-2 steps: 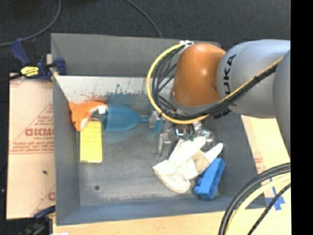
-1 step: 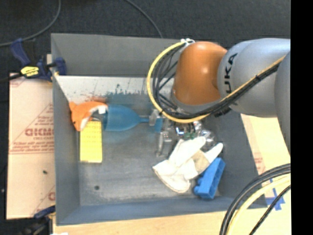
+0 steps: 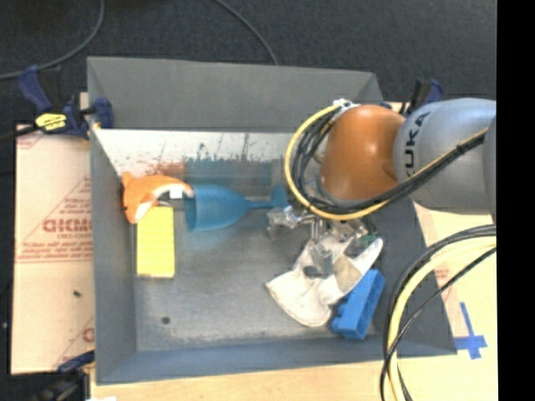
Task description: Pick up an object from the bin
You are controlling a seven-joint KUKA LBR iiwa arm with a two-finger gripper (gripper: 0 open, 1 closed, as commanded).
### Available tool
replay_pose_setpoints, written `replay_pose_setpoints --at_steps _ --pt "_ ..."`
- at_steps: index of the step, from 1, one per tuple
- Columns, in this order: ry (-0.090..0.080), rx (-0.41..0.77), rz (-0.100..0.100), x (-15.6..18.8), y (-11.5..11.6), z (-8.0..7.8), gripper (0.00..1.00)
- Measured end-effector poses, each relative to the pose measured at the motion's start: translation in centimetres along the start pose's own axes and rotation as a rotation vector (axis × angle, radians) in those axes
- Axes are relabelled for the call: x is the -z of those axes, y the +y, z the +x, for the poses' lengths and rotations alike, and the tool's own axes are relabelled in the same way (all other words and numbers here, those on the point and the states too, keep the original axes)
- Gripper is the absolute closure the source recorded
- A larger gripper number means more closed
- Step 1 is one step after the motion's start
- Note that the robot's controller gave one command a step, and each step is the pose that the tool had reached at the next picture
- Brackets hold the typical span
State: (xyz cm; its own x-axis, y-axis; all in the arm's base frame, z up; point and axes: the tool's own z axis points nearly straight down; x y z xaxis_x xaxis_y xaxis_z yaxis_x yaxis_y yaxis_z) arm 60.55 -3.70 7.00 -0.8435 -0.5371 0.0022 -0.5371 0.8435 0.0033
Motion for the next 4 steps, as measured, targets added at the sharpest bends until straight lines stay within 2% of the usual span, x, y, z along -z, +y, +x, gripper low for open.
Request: replay_pose_setpoints --at_steps 1,2,3,4 --pt "-0.011 -0.045 0.006 4.8 -3.3 2.4 0.0" --pt "0.0 0.428 0.0 3.0 -2.6 4.1 0.0" --pt "-0.015 0.266 0.009 0.2 -2.9 4.1 0.0" --pt "-0.007 0.635 0.01 0.4 -2.9 4.2 1.0"
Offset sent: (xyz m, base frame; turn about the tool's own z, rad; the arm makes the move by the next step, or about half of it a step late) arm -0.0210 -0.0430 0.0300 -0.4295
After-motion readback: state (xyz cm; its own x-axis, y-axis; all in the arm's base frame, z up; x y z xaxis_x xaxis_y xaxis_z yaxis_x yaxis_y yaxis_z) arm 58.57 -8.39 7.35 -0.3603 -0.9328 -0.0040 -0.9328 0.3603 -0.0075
